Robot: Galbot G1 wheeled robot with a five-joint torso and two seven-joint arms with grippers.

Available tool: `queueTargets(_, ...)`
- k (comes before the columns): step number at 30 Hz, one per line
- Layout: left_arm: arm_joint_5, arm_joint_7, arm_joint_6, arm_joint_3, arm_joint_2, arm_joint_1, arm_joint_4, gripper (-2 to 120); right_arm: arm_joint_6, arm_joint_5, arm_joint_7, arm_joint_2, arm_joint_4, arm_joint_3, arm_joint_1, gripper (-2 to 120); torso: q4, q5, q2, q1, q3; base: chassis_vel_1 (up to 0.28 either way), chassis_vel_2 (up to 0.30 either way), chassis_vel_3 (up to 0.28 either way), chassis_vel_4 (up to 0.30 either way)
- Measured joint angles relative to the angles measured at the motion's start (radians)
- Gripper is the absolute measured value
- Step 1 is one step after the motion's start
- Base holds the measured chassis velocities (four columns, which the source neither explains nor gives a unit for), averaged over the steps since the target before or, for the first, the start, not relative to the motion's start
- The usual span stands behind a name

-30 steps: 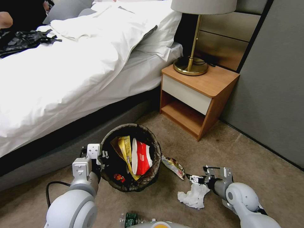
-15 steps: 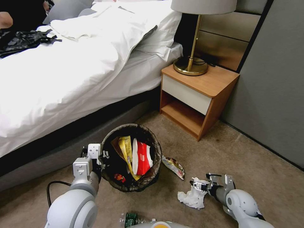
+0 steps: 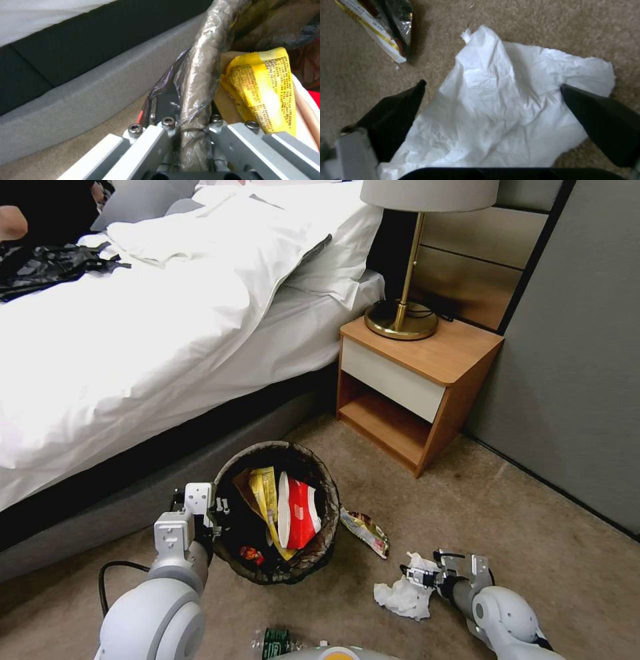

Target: Pick up the trash bin, then pick up the garbage from the floor and place it into the trash bin.

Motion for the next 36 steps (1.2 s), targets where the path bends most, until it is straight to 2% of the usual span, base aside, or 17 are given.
queueTargets(2,0.000,0.001,0.000,0.000,0.001,0.000,0.000,0,0.000,-0.010,-0.001,-0.003,0.014,0.003,-0.010,90,0.0004,0.0017,0.000,0.000,0.000,0.000,0.000,0.000,0.000)
queueTargets(11,-0.001,0.002,0.000,0.000,0.003,-0.005,0.003,0,-0.005,-0.026,0.000,-0.001,0.066,0.003,-0.044,69,0.0008,0.0025,0.000,0.000,0.000,0.000,0.000,0.000,0.000)
queueTargets(14,-0.003,0.003,0.000,-0.001,0.008,-0.007,0.005,0,-0.013,-0.029,0.002,0.001,0.105,-0.001,-0.067,55,0.0009,0.0026,-0.001,0.000,0.001,0.000,0.000,0.000,0.000)
queueTargets(15,-0.003,0.003,0.000,-0.001,0.008,-0.007,0.005,0,-0.013,-0.029,0.002,0.001,0.105,-0.001,-0.067,55,0.0009,0.0026,-0.001,0.000,0.001,0.000,0.000,0.000,0.000)
queueTargets(18,-0.003,0.003,0.000,0.001,0.006,-0.008,0.007,0,-0.014,-0.038,0.003,0.002,0.113,-0.002,-0.071,39,0.0008,0.0021,-0.001,0.000,0.001,0.000,0.000,0.000,0.000)
queueTargets(19,-0.003,0.003,0.000,0.001,0.006,-0.008,0.007,0,-0.014,-0.038,0.003,0.002,0.113,-0.002,-0.071,39,0.0008,0.0021,-0.001,0.000,0.001,0.000,0.000,0.000,0.000)
queueTargets(21,-0.003,0.004,0.000,0.002,0.005,-0.008,0.008,0,-0.012,-0.043,0.003,0.006,0.120,-0.003,-0.073,28,0.0006,0.0017,-0.001,0.000,0.001,0.000,0.000,0.000,0.000)
queueTargets(22,-0.003,0.004,0.000,0.002,0.005,-0.008,0.008,0,-0.012,-0.043,0.003,0.006,0.120,-0.003,-0.073,28,0.0006,0.0017,-0.001,0.000,0.001,0.000,0.000,0.000,0.000)
queueTargets(24,-0.003,0.005,0.000,0.002,0.005,-0.008,0.009,0,-0.010,-0.046,0.003,0.007,0.125,-0.005,-0.074,17,0.0006,0.0017,0.000,0.000,0.000,0.000,0.000,0.000,0.000)
queueTargets(25,-0.003,0.005,0.000,0.002,0.005,-0.008,0.009,0,-0.010,-0.046,0.003,0.007,0.125,-0.005,-0.074,17,0.0006,0.0017,0.000,0.000,0.000,0.000,0.000,0.000,0.000)
queueTargets(28,-0.003,0.005,0.000,0.000,0.005,-0.006,0.009,0,-0.007,-0.046,0.003,0.007,0.138,-0.006,-0.074,4,0.0006,0.0017,-0.001,0.000,0.000,0.000,0.000,0.000,0.000)
queueTargets(30,-0.003,0.005,0.000,0.000,0.005,-0.005,0.009,0,-0.007,-0.044,0.003,0.006,0.150,-0.005,-0.075,0,0.0007,0.0015,-0.001,0.000,0.000,0.000,0.000,0.000,0.000)
queueTargets(36,-0.001,0.005,0.000,-0.001,0.003,-0.006,0.008,0,-0.005,-0.039,0.001,0.003,0.173,-0.001,-0.077,0,0.0006,0.0015,-0.001,0.000,0.000,0.000,0.000,0.000,0.000)
